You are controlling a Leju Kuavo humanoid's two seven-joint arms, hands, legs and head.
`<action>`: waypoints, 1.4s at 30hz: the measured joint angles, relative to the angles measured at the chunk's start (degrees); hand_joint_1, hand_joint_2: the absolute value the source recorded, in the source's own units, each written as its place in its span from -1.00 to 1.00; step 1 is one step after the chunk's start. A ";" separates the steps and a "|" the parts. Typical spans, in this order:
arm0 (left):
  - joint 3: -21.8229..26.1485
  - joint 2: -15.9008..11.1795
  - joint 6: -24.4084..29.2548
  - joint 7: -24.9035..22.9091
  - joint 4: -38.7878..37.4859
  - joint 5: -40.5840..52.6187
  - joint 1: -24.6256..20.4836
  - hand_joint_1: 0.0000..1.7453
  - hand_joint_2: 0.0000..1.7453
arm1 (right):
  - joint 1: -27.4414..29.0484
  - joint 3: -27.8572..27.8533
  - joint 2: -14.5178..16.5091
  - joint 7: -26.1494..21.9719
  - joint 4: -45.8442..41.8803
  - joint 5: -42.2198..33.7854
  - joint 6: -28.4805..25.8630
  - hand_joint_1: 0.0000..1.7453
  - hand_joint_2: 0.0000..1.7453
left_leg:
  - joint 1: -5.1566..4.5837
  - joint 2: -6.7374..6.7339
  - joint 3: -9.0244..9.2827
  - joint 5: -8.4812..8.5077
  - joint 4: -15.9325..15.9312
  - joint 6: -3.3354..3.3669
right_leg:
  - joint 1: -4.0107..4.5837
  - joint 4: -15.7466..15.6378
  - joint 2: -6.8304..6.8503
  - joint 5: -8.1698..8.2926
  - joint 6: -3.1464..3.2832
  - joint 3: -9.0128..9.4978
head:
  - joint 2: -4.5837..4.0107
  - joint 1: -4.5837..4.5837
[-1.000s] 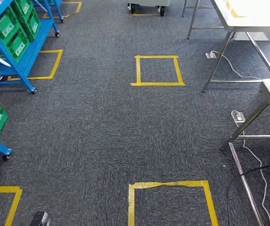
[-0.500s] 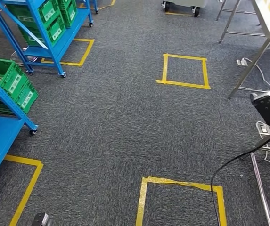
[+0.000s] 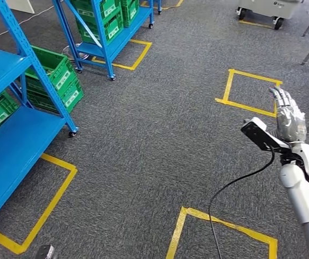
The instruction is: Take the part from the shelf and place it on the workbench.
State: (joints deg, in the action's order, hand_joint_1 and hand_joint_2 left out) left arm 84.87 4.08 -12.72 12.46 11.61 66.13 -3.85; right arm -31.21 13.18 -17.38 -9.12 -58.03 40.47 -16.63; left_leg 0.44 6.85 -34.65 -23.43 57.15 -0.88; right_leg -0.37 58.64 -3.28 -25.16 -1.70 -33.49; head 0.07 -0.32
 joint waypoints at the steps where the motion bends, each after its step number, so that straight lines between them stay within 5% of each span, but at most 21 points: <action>1: -0.01 -0.02 0.04 -0.02 -0.01 0.05 0.12 -1.00 -1.00 | 0.02 0.69 0.55 0.16 0.35 0.49 -0.13 -1.00 -1.00 | 0.02 -0.15 -0.17 -0.02 -0.02 -0.32 | -0.04 -0.26 0.54 0.20 0.13 0.03 | 0.00 0.06; 3: -0.04 -0.04 0.05 0.03 -0.03 0.14 0.10 -1.00 -1.00 | 0.11 1.88 1.50 0.28 1.00 1.10 -0.33 -1.00 -1.00 | -0.19 -2.40 -1.39 -1.71 2.02 -0.97 | -0.25 -1.03 1.77 0.67 0.56 0.23 | 0.00 0.55; 5: -0.07 -0.07 0.01 0.10 -0.04 0.19 -0.12 -1.00 -1.00 | 0.33 2.62 2.00 0.26 1.63 1.31 -0.42 -1.00 -1.00 | -0.27 -5.26 -4.49 -5.19 8.22 -1.51 | -0.20 -1.35 3.19 0.85 0.82 0.27 | 0.00 1.05; 7: -0.08 -0.11 0.00 0.09 -0.04 0.21 -0.11 -1.00 -1.00 | 0.61 3.10 2.33 0.24 2.26 1.37 -0.40 -1.00 -1.00 | -0.22 -6.08 -7.31 -7.04 13.96 -1.88 | -0.15 -1.34 4.68 0.82 0.86 0.24 | 0.00 1.10; 8: -0.09 -0.14 0.01 0.08 -0.03 0.23 -0.01 -1.00 -1.00 | 0.70 3.32 2.55 0.22 2.52 1.41 -0.39 -1.00 -1.00 | -0.17 -6.20 -7.54 -6.48 14.40 -2.00 | -0.17 -1.33 5.38 0.78 0.84 0.24 | 0.00 1.10; 11: -0.11 -0.21 0.03 -0.04 -0.03 0.28 0.05 -1.00 -1.00 | 0.73 3.94 3.11 0.19 2.98 1.57 -0.30 -1.00 -1.00 | -0.18 -8.13 -2.87 -1.34 5.47 -2.25 | -0.21 -1.08 7.26 0.49 0.39 0.32 | 0.00 1.14; 13: -0.13 -0.21 0.04 -0.11 -0.04 0.35 -0.07 -1.00 -1.00 | 0.64 4.20 3.28 0.13 3.06 1.71 -0.14 -1.00 -1.00 | -0.37 -9.44 -0.37 0.16 0.39 -1.52 | 0.11 -0.69 8.27 0.16 -0.14 0.32 | 0.00 1.18; 16: -0.14 -0.16 -0.10 -0.14 -0.04 0.68 0.01 -1.00 -1.00 | 0.56 4.61 3.50 0.06 3.19 2.01 0.04 -1.00 -1.00 | -0.46 -8.12 -0.29 0.09 -0.26 0.22 | 0.31 -0.75 9.45 -0.17 -0.73 0.62 | 0.00 1.24; 18: -0.17 -0.15 -0.55 0.05 -0.04 1.00 0.08 -1.00 -1.00 | 0.50 4.91 3.66 0.06 3.25 2.29 0.12 -1.00 -1.00 | -0.26 -6.98 -0.25 0.00 -0.36 1.00 | 0.05 0.81 7.70 -1.35 -1.27 -0.02 | 0.00 1.20; 20: -0.27 -0.15 -1.02 0.36 -0.04 1.17 0.02 -1.00 -1.00 | 0.50 5.21 3.74 0.15 3.28 2.71 0.15 -1.00 -1.00 | -0.13 -5.80 -0.19 -0.44 -0.42 1.78 | -0.11 7.28 4.67 -4.20 -1.62 -3.23 | 0.00 1.07; 22: -0.37 -0.16 -1.19 0.50 -0.04 1.23 0.00 -1.00 -1.00 | 0.84 5.46 3.74 0.26 3.36 3.11 0.16 -1.00 -1.00 | -0.18 -4.47 0.09 -0.94 -0.42 2.26 | -0.12 15.23 3.55 -6.47 -1.64 -7.73 | 0.00 0.99; 24: -0.40 -0.16 -1.15 0.42 -0.04 1.25 0.16 -1.00 -1.00 | 1.31 5.76 3.74 0.29 3.41 3.35 0.20 -1.00 -1.00 | -0.24 -3.05 0.87 -1.24 -0.40 2.17 | -0.12 16.24 3.32 -4.83 -1.38 -9.13 | 0.00 0.99; 27: -0.41 -0.10 -1.02 0.17 -0.04 1.25 0.24 -1.00 -1.00 | 1.38 6.08 3.74 0.29 3.39 3.54 0.23 -1.00 -1.00 | -0.21 -1.03 2.31 -2.05 -0.34 1.59 | -0.31 5.07 0.46 1.90 -0.74 -4.61 | 0.00 1.03; 29: -0.42 -0.08 -0.90 0.09 -0.04 1.28 0.19 -1.00 -1.00 | 1.35 6.21 3.73 0.34 3.38 3.66 0.28 -1.00 -1.00 | -0.04 0.22 2.47 -2.55 -0.32 0.97 | -0.39 0.30 -1.17 2.30 -0.68 -2.07 | 0.00 1.04; 31: -0.42 -0.15 -0.84 0.01 -0.04 1.37 0.34 -1.00 -1.00 | 1.36 6.43 3.74 0.38 3.24 3.73 0.35 -1.00 -1.00 | 0.19 1.27 2.46 -2.83 -0.55 0.25 | -0.32 -0.65 -0.38 1.02 -0.50 -1.12 | 0.01 1.04; 34: -0.44 -0.13 -0.84 -0.08 -0.05 1.42 0.38 -1.00 -1.00 | 1.29 6.74 3.77 0.32 2.81 3.76 0.34 -1.00 -1.00 | -0.25 -2.72 0.92 -4.17 2.42 -0.64 | -0.41 -1.68 1.52 0.13 0.46 0.68 | 0.01 1.65; 35: -0.45 -0.08 -0.84 -0.09 -0.07 1.41 0.27 -1.00 -1.00 | 1.33 6.77 3.77 0.32 2.76 3.76 0.34 -1.00 -1.00 | -0.39 -4.65 -1.08 -5.17 5.59 -0.76 | -0.31 -1.98 2.25 -0.32 0.70 1.46 | 0.00 1.90; 37: -0.46 -0.11 -0.83 -0.09 -0.07 1.44 0.24 -1.00 -1.00 | 1.64 6.82 3.76 0.37 2.81 3.77 0.36 -1.00 -1.00 | -0.42 -6.01 -6.43 -6.61 12.92 -0.78 | -0.16 -2.25 3.77 -1.59 0.90 3.08 | 0.00 2.12; 39: -0.49 -0.12 -0.81 -0.09 -0.07 1.64 0.59 -1.00 -1.00 | 2.15 6.91 3.76 0.39 2.82 3.87 0.38 -1.00 -1.00 | -0.43 -6.21 -9.60 -3.80 14.87 -0.68 | -0.14 -2.36 5.22 -3.35 0.81 5.26 | 0.00 2.18; 42: -0.54 -0.16 -0.81 -0.13 -0.07 2.08 0.88 -1.00 -1.00 | 2.66 7.06 3.76 0.38 2.76 4.07 0.34 -1.00 -1.00 | -0.97 -8.69 -7.92 5.33 5.81 -0.12 | 0.03 -2.84 7.41 -6.50 0.23 9.19 | -0.01 2.17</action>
State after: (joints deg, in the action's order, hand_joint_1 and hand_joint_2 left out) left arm 84.33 3.92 -13.52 12.33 11.54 68.21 -2.96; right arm -28.56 20.23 -13.62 -8.74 -55.27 44.54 -16.29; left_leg -0.54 -1.83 -42.57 -18.10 62.96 -1.01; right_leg -0.34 55.80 4.12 -31.66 -1.47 -24.30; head 0.06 1.86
